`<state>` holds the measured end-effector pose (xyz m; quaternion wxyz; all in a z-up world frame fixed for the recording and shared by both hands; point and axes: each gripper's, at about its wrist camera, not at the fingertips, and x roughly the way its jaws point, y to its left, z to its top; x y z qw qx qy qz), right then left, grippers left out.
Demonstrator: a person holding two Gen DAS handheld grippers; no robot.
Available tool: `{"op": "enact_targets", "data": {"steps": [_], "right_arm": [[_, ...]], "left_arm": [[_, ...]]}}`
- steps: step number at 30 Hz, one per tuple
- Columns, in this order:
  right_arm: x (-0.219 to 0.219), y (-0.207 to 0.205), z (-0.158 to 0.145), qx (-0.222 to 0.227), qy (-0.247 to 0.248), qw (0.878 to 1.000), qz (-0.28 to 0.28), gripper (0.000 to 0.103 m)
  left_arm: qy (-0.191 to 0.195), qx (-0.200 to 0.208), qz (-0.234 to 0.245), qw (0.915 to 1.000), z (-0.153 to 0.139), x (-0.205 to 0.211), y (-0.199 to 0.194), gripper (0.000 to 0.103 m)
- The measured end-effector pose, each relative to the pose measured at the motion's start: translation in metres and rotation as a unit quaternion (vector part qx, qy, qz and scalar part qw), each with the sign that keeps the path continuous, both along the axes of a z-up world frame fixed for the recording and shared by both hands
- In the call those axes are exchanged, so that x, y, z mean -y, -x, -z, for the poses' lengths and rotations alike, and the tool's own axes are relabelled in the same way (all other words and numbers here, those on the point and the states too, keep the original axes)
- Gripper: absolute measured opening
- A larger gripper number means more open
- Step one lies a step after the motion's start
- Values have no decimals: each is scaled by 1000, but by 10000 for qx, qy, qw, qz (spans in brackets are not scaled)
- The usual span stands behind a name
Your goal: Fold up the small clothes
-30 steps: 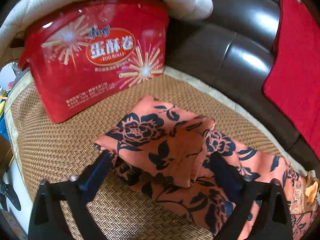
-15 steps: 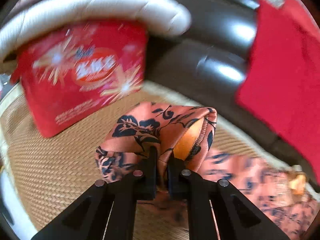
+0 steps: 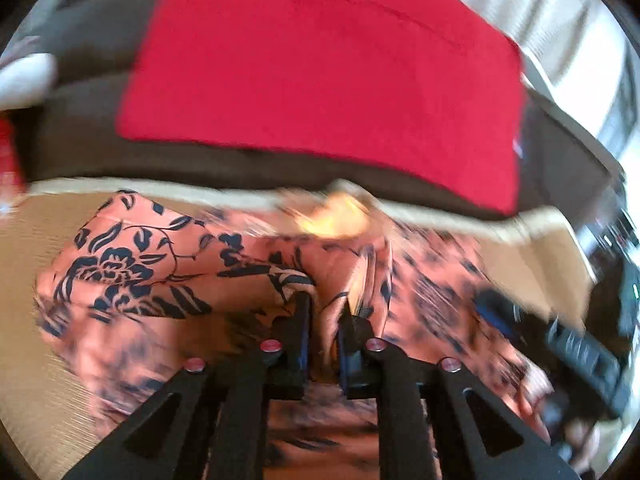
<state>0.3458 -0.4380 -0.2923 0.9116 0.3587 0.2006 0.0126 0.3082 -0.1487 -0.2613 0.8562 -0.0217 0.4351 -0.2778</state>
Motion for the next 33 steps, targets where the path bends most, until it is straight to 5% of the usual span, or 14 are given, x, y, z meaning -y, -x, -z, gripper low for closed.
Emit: {"op": "enact_targets", "data": {"steps": [1,4,5,9,14,20,26,33], "right_arm": [[8,4,1,118,-193,9997,48,69],[19,7,0,276,-458,9986,59,70],[19,5,0,262,-540,9982,-57,70],[6,-19,6,33,-941,9926,-764,70],[-35,-43,5,-249,-1074,9844,-1374,70],[-56,-66,19,-740,-1000,9843,-1252,67],[-73,-78,29,-1053,-689,9860,-1093,53],[-91,-91,34,-1473,74,9844,-963,14]], "left_arm": [[27,-20,77,10000,-2,2,3,25],[58,393,-277,9988,-14,-25,7,60],[51,529,-467,9975,-17,-40,3,64],[-211,801,-1478,9855,-21,-103,-1,64],[-489,584,-2692,9601,-10,-168,-10,64],[-1008,773,-2813,9512,6,-176,-16,64],[-1157,739,-2877,9478,17,-180,-26,64],[-1242,804,-2970,9433,20,-188,-30,64]]}}
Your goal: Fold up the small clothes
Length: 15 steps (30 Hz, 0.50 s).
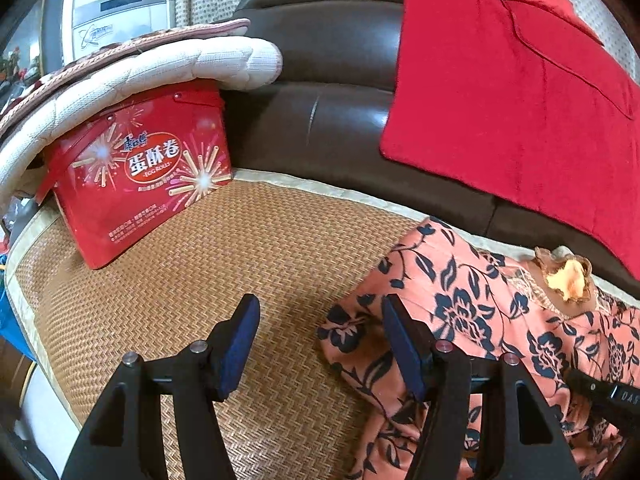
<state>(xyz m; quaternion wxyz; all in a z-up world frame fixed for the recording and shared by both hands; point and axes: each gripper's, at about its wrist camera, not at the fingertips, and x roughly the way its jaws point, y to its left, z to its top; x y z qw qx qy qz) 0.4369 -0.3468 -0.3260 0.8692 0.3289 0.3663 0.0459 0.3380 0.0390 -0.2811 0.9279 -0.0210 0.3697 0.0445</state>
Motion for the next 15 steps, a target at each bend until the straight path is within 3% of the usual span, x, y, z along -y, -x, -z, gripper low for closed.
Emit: {"op": "enact_targets", "data": {"steps": [5,10,13,15], "right_arm": [[1,23,-28,560,485,9970,224,9],[19,65,-74,1328,1529,9723,1168,9],[61,84,-78,1310,1628,9591,1907,9],[91,91,-71,1118,1470,9572,2229,9]], "left_arm": [[61,33,-160,9998,-2,-6,-1,64],[193,-11,-298,9994,-1,-12,-3,64],[194,-37,-246,9995,0,-10,-4,64],[176,-33,-146,9997,0,-4,-5,64]]}}
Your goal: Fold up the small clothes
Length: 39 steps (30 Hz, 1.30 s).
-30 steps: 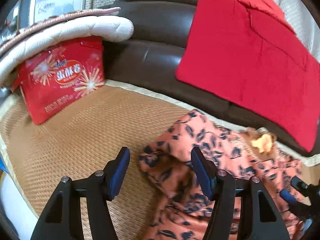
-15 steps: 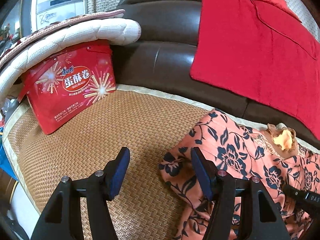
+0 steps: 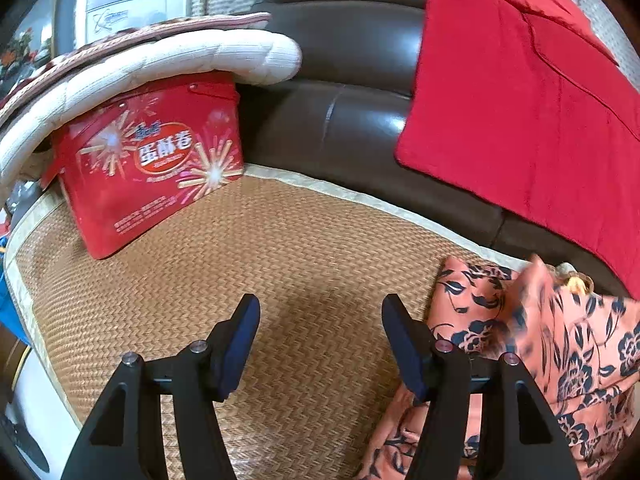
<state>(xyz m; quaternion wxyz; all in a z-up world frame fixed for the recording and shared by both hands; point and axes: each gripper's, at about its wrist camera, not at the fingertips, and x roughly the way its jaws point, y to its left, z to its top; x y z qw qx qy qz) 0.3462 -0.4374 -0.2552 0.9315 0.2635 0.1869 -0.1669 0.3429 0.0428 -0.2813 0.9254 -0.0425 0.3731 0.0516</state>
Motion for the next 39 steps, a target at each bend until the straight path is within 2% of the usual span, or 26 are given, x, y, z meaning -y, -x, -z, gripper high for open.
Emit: {"op": "enact_targets", "data": {"steps": [2,4,7,11,12,14,16,18,19,21,25,29,32,35,37,39], "right_arm": [[24,4,11,-107,-291,9994,161,9],[37,-4,22,-359,-523,9980,18,9],[47,-17,37,-767,-605,9952,-39,14],[71,-12,46,-798,-1237,9890,142,14],[75,-8,45,-772,-1252,9887,274,14],[79,4,41,-825,-1027,9885,742,14],[67,12,28,-728,-421,9917,970,14],[51,11,17,-510,-20,9957,769,14],[40,7,13,-367,116,9980,495,14],[25,-4,12,-374,173,9991,116,14],[1,-33,27,-791,88,9954,-530,14],[-6,-56,62,-1680,-69,9827,-772,13],[-4,-45,54,-1527,-22,9859,-685,12],[-3,-29,39,-1097,134,9923,-561,13],[-6,-24,30,-856,205,9946,-554,13],[-12,-22,27,-749,259,9949,-623,13]], "left_arm": [[-70,13,126,9999,0,10,-1,64],[-92,-2,339,9994,2,25,-2,64],[-297,-33,647,9975,7,50,-3,64],[-568,-110,900,9943,16,75,-9,65],[-644,-170,943,9933,21,80,-12,65],[-708,-282,942,9926,28,85,-18,66],[-734,-446,941,9919,36,89,-24,66],[-829,-598,953,9902,45,93,-27,66],[-997,-745,949,9877,52,97,-30,66],[-1172,-864,930,9850,60,101,-30,66],[-1304,-798,912,9840,60,103,-27,67],[-1372,-748,899,9836,58,106,-22,67],[-1339,-468,950,9853,45,110,-18,67],[-1257,-131,1098,9859,32,119,-8,67],[-1158,-93,1238,9855,31,126,-6,70],[-1175,-225,1335,9838,37,133,-9,70]]}}
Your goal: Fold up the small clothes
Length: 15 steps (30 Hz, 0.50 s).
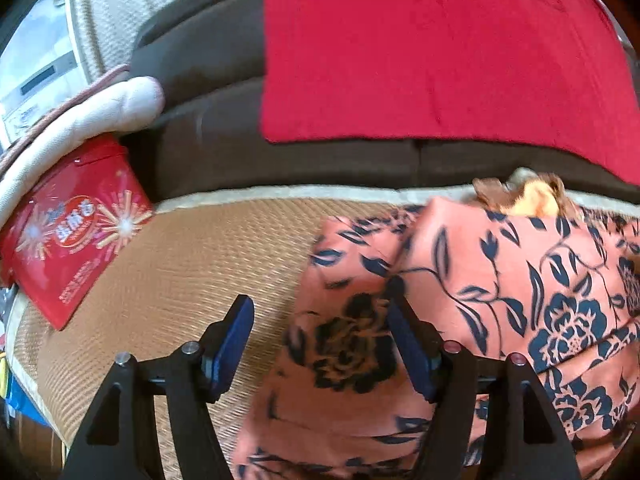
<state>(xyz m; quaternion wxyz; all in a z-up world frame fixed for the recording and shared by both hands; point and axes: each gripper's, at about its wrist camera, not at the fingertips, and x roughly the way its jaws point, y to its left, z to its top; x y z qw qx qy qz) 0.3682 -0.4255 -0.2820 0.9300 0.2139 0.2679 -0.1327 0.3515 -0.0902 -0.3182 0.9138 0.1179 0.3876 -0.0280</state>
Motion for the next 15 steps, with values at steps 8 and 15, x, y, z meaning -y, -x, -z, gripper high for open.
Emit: {"op": "enact_targets", "data": {"steps": [8,15], "right_arm": [[-22,-36,17,-726,-66,9967,-345,13],[-20,-19,6,-285,-56,9988,-394,13]], "left_arm": [[-275,-675,-10,9973,29,20,-12,72],[100,-294,42,9995,4,23,-2,72]]}}
